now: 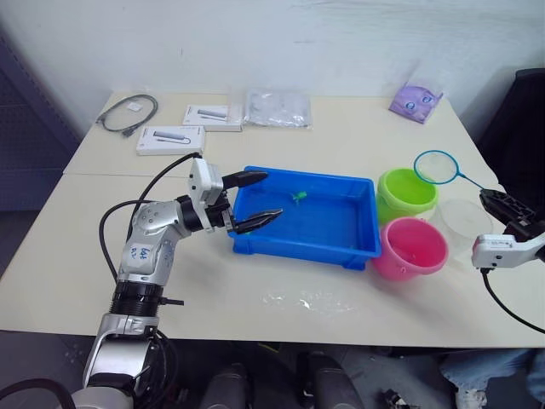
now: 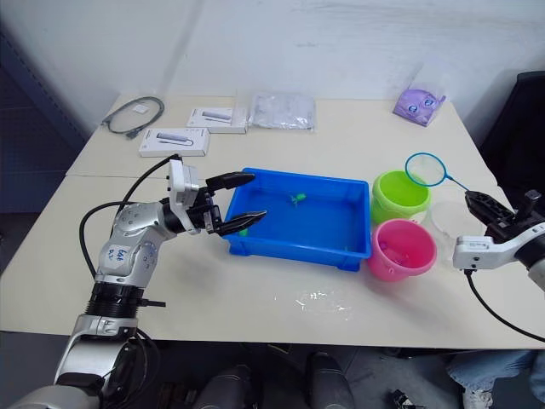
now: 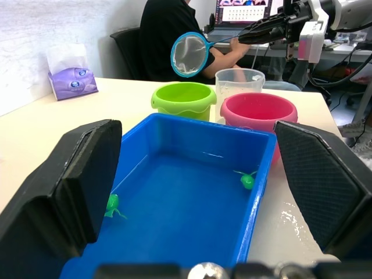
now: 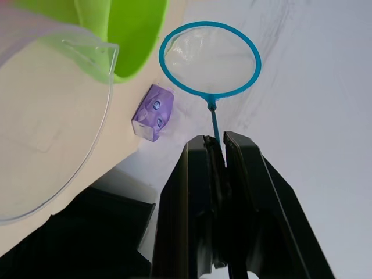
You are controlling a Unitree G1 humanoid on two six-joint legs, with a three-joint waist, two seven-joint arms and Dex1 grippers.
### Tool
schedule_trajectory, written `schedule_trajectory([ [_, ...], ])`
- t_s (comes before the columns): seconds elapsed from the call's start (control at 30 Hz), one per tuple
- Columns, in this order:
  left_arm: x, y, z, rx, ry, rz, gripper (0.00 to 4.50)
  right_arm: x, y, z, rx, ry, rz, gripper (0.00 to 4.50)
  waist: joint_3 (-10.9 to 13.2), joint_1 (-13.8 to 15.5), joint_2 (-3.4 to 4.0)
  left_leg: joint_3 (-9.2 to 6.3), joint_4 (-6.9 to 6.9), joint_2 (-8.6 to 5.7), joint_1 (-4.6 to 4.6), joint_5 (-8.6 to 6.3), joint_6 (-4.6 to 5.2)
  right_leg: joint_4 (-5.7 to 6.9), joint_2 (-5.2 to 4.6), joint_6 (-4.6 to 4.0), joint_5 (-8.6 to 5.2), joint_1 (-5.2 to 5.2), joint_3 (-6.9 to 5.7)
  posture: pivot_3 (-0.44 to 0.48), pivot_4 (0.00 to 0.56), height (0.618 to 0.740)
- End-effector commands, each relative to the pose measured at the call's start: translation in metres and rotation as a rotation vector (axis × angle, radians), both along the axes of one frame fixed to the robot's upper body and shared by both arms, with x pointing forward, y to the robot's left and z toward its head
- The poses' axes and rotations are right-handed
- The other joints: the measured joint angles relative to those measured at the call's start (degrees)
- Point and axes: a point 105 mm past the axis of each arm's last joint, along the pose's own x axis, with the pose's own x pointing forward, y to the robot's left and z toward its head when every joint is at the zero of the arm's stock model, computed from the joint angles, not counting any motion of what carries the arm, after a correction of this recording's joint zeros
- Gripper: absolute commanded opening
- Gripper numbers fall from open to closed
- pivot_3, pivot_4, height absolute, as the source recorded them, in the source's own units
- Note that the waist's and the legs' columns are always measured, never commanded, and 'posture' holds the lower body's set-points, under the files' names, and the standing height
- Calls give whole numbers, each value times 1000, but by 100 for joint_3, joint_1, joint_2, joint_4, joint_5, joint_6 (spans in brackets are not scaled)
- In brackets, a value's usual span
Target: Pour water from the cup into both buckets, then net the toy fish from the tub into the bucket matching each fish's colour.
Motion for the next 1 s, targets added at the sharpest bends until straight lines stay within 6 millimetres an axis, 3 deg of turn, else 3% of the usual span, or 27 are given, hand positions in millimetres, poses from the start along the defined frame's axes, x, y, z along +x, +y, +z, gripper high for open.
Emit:
schedule_trajectory([
  [0.03,-4,2,10,-13,-41,5,4489,-5,39,19,397,85,149,0,3,-14,-6,1,-1,3,3,0,0,-2,4,0,0,3,2,0,150,740],
  [0.17,-5,9,7,3,-33,13,4489,-6,80,41,562,218,286,0,3,-24,-3,3,0,8,12,-2,-1,6,10,1,1,9,8,0,150,740],
  [0.27,-5,13,5,29,-33,13,4489,-2,106,21,399,468,266,0,3,-34,-2,3,4,9,13,-5,3,14,3,1,1,7,9,0,150,740],
  [0.47,-3,26,-2,94,-37,20,4489,5,112,-2,50,647,188,0,4,23,-2,-12,4,3,-1,-9,11,5,-16,-6,-3,-3,-9,0,150,740],
  [0.7,0,33,-3,122,-38,10,4489,25,114,-5,-27,732,91,0,4,13,-3,-11,4,0,-5,-13,16,-3,-21,-6,-3,-5,-16,0,150,740],
  [0.87,2,33,-3,141,-47,-3,4489,23,124,-11,-109,806,97,0,4,9,-3,-12,4,0,-6,-13,14,-2,-21,-6,-3,-6,-19,0,150,740],
  [1.0,2,31,-1,118,-45,-2,4489,27,119,-6,-187,785,46,0,4,7,-3,-12,5,0,-8,-13,14,-3,-21,-6,-3,-6,-20,0,150,740],
])
